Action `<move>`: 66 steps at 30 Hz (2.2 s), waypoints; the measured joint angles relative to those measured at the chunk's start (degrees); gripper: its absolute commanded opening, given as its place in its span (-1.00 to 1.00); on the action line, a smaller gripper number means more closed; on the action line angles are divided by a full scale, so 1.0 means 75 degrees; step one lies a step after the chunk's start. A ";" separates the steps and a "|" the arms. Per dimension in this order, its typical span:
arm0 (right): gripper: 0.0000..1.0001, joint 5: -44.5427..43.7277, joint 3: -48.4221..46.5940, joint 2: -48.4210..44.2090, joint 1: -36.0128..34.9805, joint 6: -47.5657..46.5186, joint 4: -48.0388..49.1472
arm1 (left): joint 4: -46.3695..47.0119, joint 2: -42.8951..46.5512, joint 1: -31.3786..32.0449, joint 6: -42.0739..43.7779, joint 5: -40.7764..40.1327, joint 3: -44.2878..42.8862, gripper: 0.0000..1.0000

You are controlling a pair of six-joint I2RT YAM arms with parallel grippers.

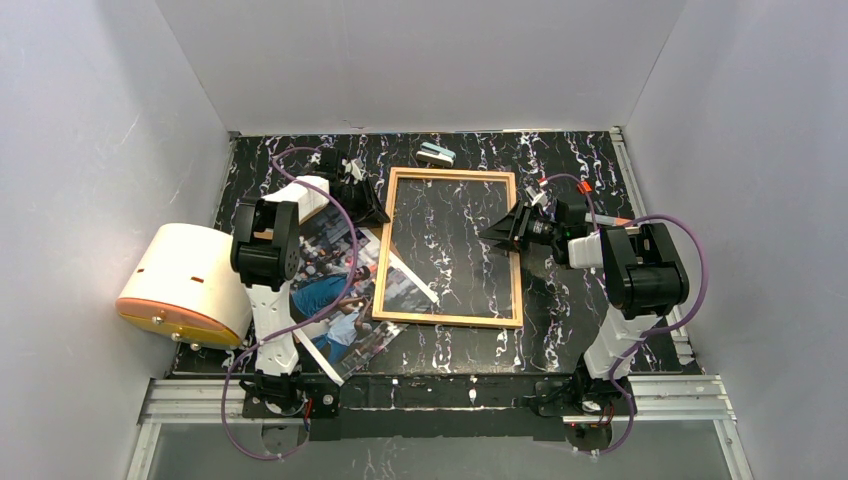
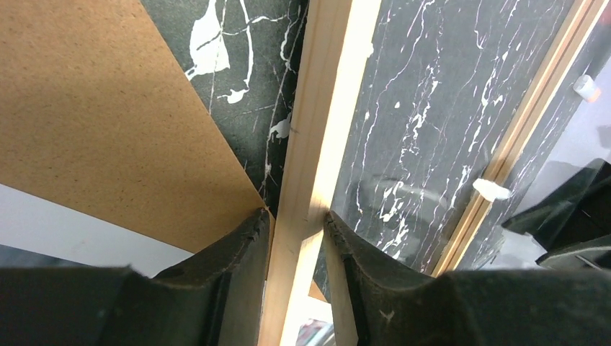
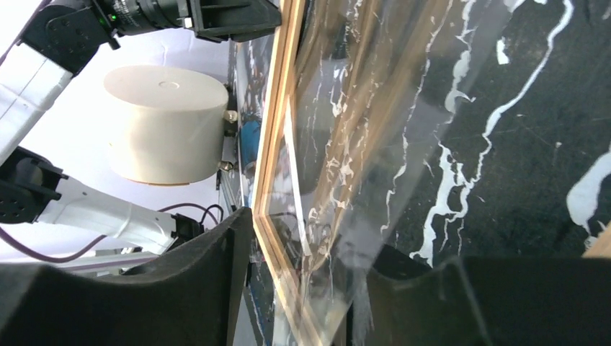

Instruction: Put the photo into the frame

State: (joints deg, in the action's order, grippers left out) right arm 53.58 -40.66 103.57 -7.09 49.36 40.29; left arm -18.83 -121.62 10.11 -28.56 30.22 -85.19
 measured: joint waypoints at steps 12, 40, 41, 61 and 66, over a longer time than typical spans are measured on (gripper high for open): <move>-0.17 -0.0402 -0.0737 0.0472 -0.0003 -0.0093 -0.0930 | 0.0000 -0.0009 0.0041 -0.0003 -0.0015 0.0000 -0.35; -0.97 0.0038 -0.0801 0.0784 -0.0108 0.1052 0.0032 | 0.0082 0.0058 0.0070 -0.0061 -0.0332 0.0079 -0.46; -0.97 0.0067 -0.0801 0.0761 -0.0114 0.1058 0.0087 | 0.0082 0.0058 0.0070 -0.0047 -0.0361 0.0079 -0.46; -0.97 0.0490 -0.0603 -0.0329 -0.0376 0.2232 0.1804 | 0.0079 0.0332 0.0122 -0.0108 -0.1320 0.0079 -0.15; -0.97 0.0504 -0.0603 -0.0265 -0.0495 0.2142 0.1845 | 0.0073 0.0379 0.0108 -0.0079 -0.1687 0.0079 -0.23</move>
State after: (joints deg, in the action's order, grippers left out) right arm 57.36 -45.19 101.58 -10.81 65.43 54.13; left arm -18.28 -118.78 10.92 -29.15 17.56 -84.60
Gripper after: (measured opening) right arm 0.031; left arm 0.400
